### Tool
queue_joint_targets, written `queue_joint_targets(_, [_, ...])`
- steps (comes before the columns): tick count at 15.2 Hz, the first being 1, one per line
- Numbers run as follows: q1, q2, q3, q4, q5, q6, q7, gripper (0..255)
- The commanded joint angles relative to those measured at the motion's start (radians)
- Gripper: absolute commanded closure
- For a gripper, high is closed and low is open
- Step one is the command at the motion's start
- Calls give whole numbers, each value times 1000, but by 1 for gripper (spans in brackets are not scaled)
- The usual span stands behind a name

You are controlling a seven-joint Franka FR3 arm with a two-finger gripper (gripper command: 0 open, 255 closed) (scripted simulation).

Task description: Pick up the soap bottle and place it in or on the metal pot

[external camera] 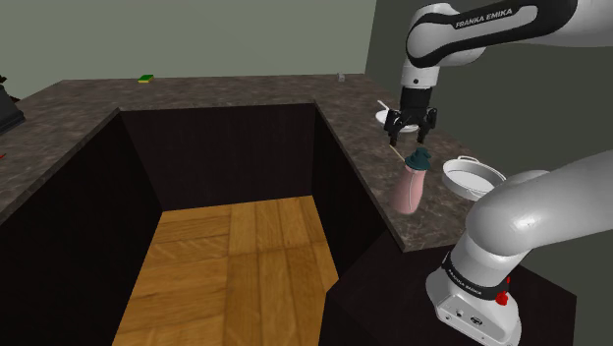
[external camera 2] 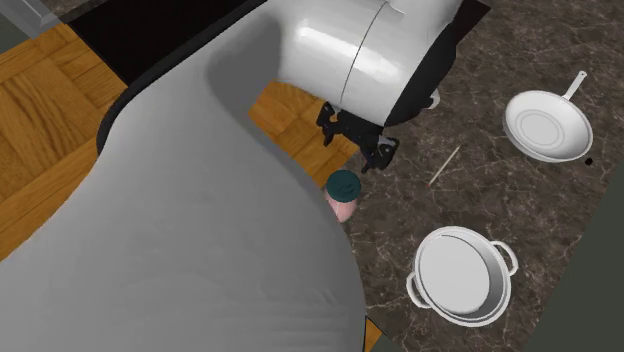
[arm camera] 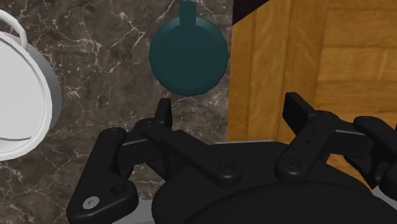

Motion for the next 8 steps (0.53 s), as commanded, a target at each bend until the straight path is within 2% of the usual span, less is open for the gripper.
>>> queue_joint_targets(1, [-28,29,-28,-29,-16,31,4,0])
queue_joint_targets(3, [-47,50,-47,-45,-26,51,8,0])
queue_joint_targets(8, [-49,55,-52,-110,-31,120,9,0])
